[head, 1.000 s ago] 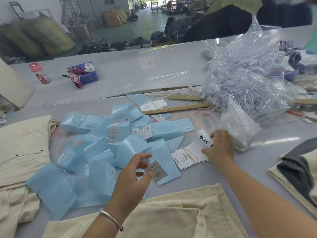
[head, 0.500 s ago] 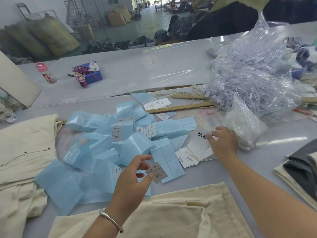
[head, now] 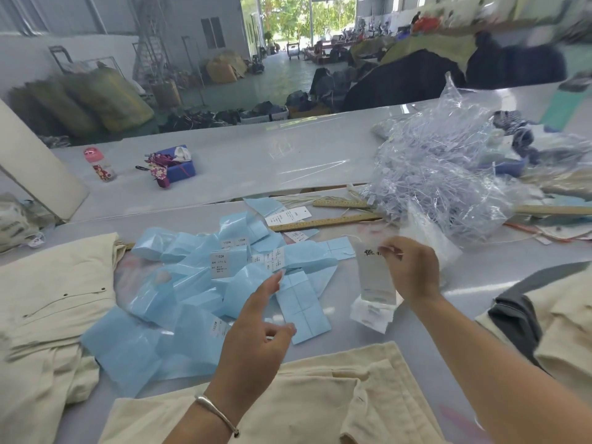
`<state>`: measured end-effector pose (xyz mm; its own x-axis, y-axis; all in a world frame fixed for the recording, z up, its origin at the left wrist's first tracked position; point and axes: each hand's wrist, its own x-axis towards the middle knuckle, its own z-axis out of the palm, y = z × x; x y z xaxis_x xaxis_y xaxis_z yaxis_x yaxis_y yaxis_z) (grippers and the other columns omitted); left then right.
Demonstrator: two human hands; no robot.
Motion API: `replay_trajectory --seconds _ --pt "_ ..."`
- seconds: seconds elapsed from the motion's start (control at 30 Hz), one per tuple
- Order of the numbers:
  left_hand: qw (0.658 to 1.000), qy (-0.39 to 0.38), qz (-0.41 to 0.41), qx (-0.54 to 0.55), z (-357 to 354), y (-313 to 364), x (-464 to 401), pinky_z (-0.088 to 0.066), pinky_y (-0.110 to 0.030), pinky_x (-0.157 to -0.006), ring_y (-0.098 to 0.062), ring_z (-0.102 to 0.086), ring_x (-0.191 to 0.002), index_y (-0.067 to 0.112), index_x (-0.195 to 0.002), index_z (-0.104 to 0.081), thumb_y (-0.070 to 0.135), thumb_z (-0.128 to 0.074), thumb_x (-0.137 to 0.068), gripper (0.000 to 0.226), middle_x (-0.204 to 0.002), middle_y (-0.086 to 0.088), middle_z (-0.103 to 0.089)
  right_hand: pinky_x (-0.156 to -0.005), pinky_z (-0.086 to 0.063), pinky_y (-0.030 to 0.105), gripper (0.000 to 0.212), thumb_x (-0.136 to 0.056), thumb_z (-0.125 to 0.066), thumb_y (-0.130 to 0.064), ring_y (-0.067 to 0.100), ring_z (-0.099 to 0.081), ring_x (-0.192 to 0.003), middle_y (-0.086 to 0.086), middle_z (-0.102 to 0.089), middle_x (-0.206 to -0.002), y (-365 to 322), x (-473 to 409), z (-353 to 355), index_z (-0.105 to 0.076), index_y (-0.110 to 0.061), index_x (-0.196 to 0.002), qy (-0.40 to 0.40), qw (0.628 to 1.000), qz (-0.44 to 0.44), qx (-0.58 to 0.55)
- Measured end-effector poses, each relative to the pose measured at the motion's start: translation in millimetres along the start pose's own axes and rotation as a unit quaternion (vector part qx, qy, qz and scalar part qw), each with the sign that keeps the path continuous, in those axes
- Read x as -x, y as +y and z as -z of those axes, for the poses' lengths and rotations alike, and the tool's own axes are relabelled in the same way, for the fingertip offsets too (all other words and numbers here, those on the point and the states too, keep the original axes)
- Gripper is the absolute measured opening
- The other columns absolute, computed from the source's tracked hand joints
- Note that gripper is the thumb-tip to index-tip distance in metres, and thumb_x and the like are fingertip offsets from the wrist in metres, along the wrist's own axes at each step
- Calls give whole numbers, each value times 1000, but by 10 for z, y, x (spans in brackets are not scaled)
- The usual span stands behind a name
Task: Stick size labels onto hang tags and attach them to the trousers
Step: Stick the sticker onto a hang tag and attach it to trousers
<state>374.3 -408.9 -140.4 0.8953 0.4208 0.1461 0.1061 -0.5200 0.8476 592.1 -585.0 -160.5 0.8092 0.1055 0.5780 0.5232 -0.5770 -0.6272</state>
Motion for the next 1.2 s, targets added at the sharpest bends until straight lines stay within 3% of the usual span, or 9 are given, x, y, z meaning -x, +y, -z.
replay_trajectory --seconds 0.13,0.23,0.37,0.5,0.7,0.83,0.97,1.07,1.2 --pt "1000 8 -5 14 -102 50 133 -56 -40 -82 -8 -70 -76 62 -123 -38 8 -67 -86 71 -130 19 -54 -64 -50 41 6 -92 -59 -9 40 -66 -70 16 -70 -70 30 -28 84 -62 -5 -88 65 995 -69 -15" --pt "1000 13 -19 12 -118 42 229 -53 -22 -75 -3 -69 -79 60 -127 -38 9 -66 -87 70 -131 12 -55 -64 -54 39 9 -95 -54 -10 22 -68 -60 11 -69 -71 -110 23 151 -54 -11 -86 29 983 -134 -124" --pt "996 62 -44 53 -19 152 305 -49 -11 -78 3 -68 -93 54 -139 -29 22 -71 -86 75 -144 25 -35 -51 -45 20 10 -92 -53 0 6 -56 -46 3 -64 -65 -440 279 393 -59 -9 -93 -99 945 -158 -268" --pt "993 61 -75 62 45 371 402 -41 2 -78 9 -65 -98 50 -147 -16 36 -77 -76 94 -144 32 -23 -53 -40 18 22 -88 -55 9 7 -49 -54 -7 -63 -62 -721 757 756 -62 -12 -86 -222 898 -151 -349" --pt "990 66 -57 111 -303 542 753 -54 -20 -68 -16 -69 -70 56 -142 -20 1 -73 -81 97 -139 12 -41 -50 -41 19 5 -88 -63 0 10 -53 -54 4 -69 -70 -933 1323 1168 -64 -2 -92 -243 856 -234 -391" --pt "982 116 -43 141 -535 566 1001 -57 -25 -67 -18 -66 -65 54 -143 -21 -1 -73 -80 99 -141 6 -43 -51 -47 27 11 -88 -64 -3 20 -65 -63 16 -73 -79 -957 1725 1354 -70 -4 -97 -285 822 -286 -401" --pt "983 148 -55 97 -637 642 1170 -52 -20 -83 -7 -65 -74 41 -149 -19 8 -80 -75 101 -136 8 -41 -61 -55 41 24 -90 -63 -6 21 -67 -64 8 -70 -68 -858 1871 1489 -61 -15 -112 -203 899 -274 -273" --pt "979 160 -87 96 -627 698 1250 -47 -14 -92 -1 -64 -97 43 -149 -15 10 -82 -74 106 -135 9 -37 -51 -46 25 78 -86 -65 -7 11 -49 -47 -4 -52 -50 -752 1872 1658 -31 -52 -140 -225 921 -215 -233" --pt "978 140 -114 106 -670 798 1371 -50 -18 -89 -4 -65 -101 49 -150 -10 18 -84 -73 112 -139 16 -34 -51 -39 21 97 -79 -65 -4 8 -39 -46 -4 -45 -49 -782 1883 1801 -15 -55 -145 -242 946 -122 -178"
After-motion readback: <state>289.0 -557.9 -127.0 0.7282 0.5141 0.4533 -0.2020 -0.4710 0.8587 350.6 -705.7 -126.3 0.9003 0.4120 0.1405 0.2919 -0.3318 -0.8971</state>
